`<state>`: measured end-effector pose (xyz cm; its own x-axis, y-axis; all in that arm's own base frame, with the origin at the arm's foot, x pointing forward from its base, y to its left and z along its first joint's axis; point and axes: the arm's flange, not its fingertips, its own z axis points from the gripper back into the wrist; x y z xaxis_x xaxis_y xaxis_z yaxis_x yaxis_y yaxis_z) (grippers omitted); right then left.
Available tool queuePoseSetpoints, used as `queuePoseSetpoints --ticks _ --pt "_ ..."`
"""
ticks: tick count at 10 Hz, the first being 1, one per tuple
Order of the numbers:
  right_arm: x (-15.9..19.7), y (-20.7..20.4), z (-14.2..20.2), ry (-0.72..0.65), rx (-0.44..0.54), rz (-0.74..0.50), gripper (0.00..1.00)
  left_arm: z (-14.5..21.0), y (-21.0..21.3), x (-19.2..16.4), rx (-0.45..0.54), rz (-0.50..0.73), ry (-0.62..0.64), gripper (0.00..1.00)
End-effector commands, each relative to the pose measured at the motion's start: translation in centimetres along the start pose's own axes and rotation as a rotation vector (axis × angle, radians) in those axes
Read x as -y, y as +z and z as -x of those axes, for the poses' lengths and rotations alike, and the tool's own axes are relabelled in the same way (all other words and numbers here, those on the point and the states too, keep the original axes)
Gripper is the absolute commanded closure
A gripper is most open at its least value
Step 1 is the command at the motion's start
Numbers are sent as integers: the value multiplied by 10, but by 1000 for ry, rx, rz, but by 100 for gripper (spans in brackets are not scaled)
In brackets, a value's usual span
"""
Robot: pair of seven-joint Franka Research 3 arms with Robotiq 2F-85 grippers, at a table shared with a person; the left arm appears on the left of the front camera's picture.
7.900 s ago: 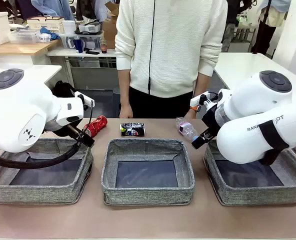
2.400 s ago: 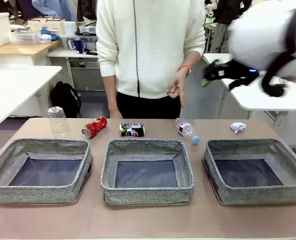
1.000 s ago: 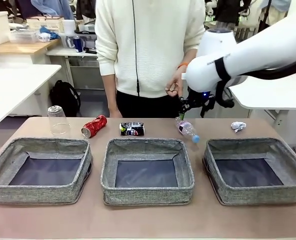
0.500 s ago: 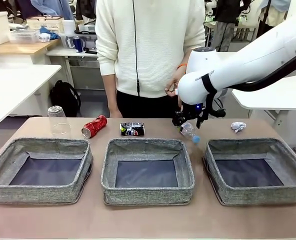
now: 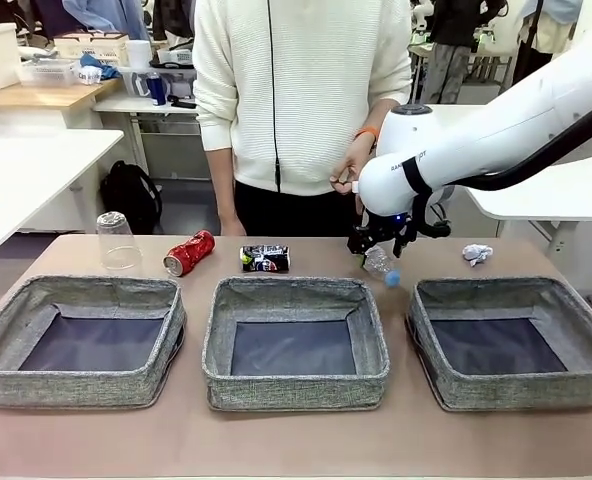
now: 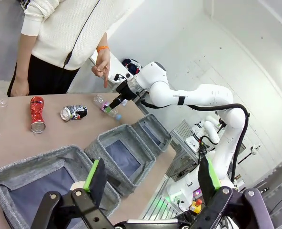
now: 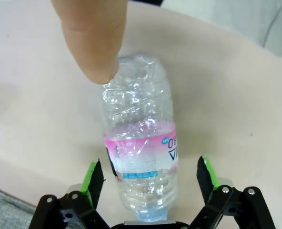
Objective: Sort the waste into the appropriate baskets.
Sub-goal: Pick up the waste item pointed out by the person.
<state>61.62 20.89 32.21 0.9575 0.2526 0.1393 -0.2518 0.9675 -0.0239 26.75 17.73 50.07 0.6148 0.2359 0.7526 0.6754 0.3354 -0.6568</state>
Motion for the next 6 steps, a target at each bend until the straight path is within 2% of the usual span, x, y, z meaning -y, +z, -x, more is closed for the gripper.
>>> queuePoseSetpoints --ticks 1,2,3,4,5,6 --pt "-2 0 -5 27 11 18 60 -1 -1 1 16 16 -24 0" --pt "-1 -2 -5 33 -2 4 60 -1 -1 1 16 16 -24 0" --pt "-2 -3 -4 32 -6 7 100 -1 -1 1 16 16 -24 0" --pt "-2 -3 -5 33 -8 5 65 -1 -1 1 16 16 -24 0" --pt "-2 -3 -5 34 -10 7 100 -1 -1 1 16 16 -24 0" --pt "-3 -3 -5 37 -13 7 100 -1 -1 1 16 16 -24 0"
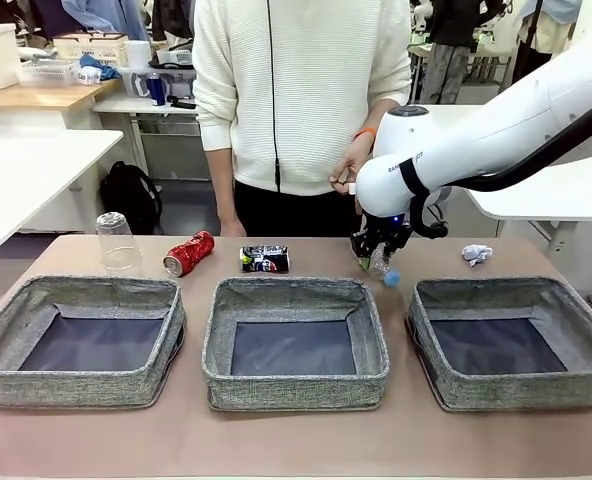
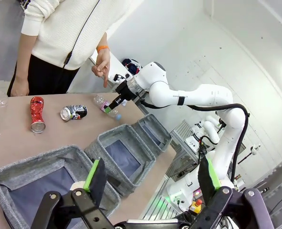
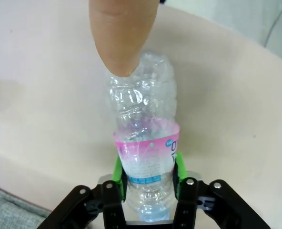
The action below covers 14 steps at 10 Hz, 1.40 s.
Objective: Sort the waste into the appropriate baskets.
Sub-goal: Pick up the waste item pointed out by the person.
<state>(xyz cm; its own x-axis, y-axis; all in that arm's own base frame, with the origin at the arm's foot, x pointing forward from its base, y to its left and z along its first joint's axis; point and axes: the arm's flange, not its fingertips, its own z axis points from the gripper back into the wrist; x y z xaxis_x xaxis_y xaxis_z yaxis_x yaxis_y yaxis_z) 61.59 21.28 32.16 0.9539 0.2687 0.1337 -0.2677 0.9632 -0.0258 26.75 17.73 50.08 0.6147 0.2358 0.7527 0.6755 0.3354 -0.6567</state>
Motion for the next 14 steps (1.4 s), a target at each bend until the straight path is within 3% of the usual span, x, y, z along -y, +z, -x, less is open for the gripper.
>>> queuePoseSetpoints --ticks 1,2,5,7,8,10,11,12,13,14 --pt "1 -3 -4 23 -11 9 100 -1 -1 1 16 16 -24 0" --pt "1 -3 -3 65 -15 2 100 -1 -1 1 16 16 -24 0" --pt "4 2 -2 18 -77 10 100 -1 -1 1 16 16 -24 0" --pt "11 35 16 -72 -120 -29 100 -1 -1 1 16 16 -24 0" --pt "23 65 34 -195 -135 -83 100 -1 -1 1 16 16 -24 0" --pt "28 132 85 -536 -140 -314 100 -1 -1 1 16 16 -24 0" --pt "15 155 118 -566 -166 -337 100 -1 -1 1 16 16 -24 0" --pt "-3 172 151 -612 -126 -285 100 -1 -1 1 16 16 -24 0" --pt "-32 187 186 -565 20 -238 100 -1 -1 1 16 16 -24 0" --pt "-48 188 193 -515 188 -132 100 -1 -1 1 16 16 -24 0"
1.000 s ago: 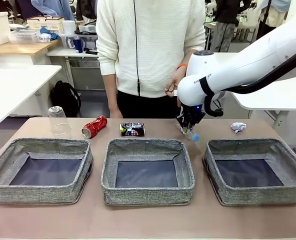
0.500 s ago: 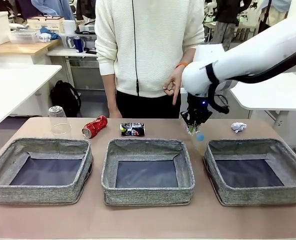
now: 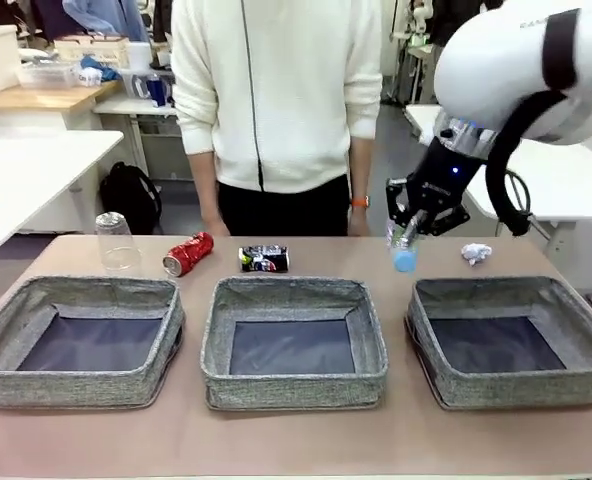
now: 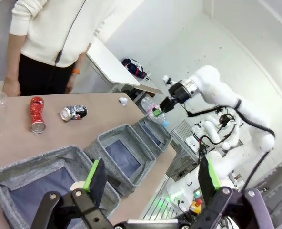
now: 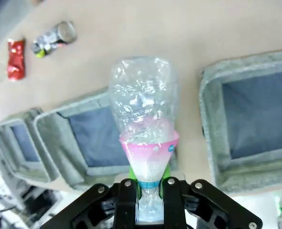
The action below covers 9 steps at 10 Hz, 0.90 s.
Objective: Sort the waste into the appropriate baskets.
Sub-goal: Pick up the waste item pointed out by the person.
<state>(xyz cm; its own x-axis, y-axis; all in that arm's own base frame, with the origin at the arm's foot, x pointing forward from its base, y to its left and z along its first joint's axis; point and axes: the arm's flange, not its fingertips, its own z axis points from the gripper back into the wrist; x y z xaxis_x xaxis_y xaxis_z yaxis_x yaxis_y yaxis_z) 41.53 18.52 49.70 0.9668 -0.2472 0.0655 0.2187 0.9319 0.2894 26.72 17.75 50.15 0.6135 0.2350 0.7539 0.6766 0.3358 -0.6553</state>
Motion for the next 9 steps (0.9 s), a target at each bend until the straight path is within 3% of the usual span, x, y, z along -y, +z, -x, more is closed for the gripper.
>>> queuePoseSetpoints --ticks 1,2,3,4,5,7,9 --pt "7 -11 -38 -47 -130 -11 100 -1 -1 1 16 16 -22 0" --pt "7 -11 -38 -47 -130 -11 100 -1 -1 1 16 16 -22 0" --pt "-2 1 14 5 12 4 82 -1 -1 1 16 16 -22 0" --pt "-12 -13 5 40 -59 -27 82 -1 -1 1 16 16 -22 0" --pt "-35 -6 18 55 -54 44 82 -1 -1 1 16 16 -22 0" --pt "-84 49 62 86 -52 43 82 -1 -1 1 16 16 -22 0" --pt "-125 87 95 26 -122 80 82 -1 -1 1 16 16 -22 0"
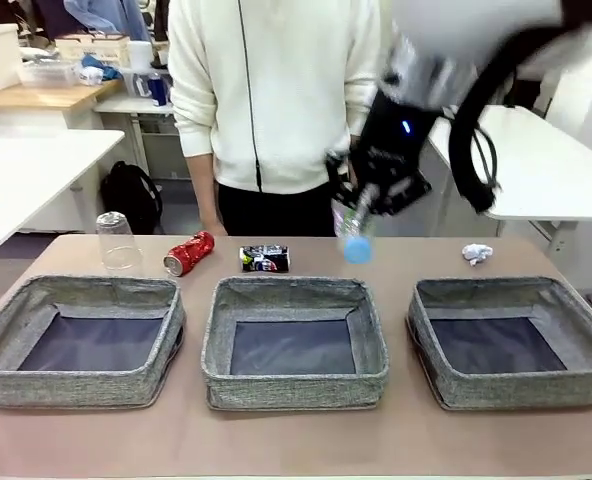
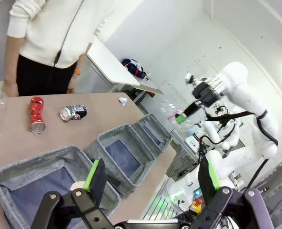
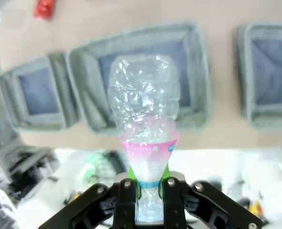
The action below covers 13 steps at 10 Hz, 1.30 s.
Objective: Sort the waste into the appropriate baskets.
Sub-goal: Pick up the waste item pointed out by the person.
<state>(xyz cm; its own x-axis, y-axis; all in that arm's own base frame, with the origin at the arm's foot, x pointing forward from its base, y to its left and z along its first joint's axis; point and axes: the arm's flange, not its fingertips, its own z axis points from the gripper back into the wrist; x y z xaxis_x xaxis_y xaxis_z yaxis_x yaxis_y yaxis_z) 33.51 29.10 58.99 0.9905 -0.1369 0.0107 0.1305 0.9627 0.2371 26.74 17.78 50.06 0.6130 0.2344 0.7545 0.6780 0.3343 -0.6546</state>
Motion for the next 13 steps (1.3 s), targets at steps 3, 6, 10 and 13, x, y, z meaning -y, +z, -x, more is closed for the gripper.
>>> queuePoseSetpoints --ticks 3,6,10,13 --pt "-68 50 27 -97 11 99 82 -1 -1 1 16 14 -21 0" --pt "-88 72 28 -105 56 112 82 -1 -1 1 16 14 -21 0" --pt "-89 94 33 -100 104 112 82 -1 -1 1 16 14 -21 0" --pt "-97 132 41 -71 141 111 82 -1 -1 1 16 14 -21 0"
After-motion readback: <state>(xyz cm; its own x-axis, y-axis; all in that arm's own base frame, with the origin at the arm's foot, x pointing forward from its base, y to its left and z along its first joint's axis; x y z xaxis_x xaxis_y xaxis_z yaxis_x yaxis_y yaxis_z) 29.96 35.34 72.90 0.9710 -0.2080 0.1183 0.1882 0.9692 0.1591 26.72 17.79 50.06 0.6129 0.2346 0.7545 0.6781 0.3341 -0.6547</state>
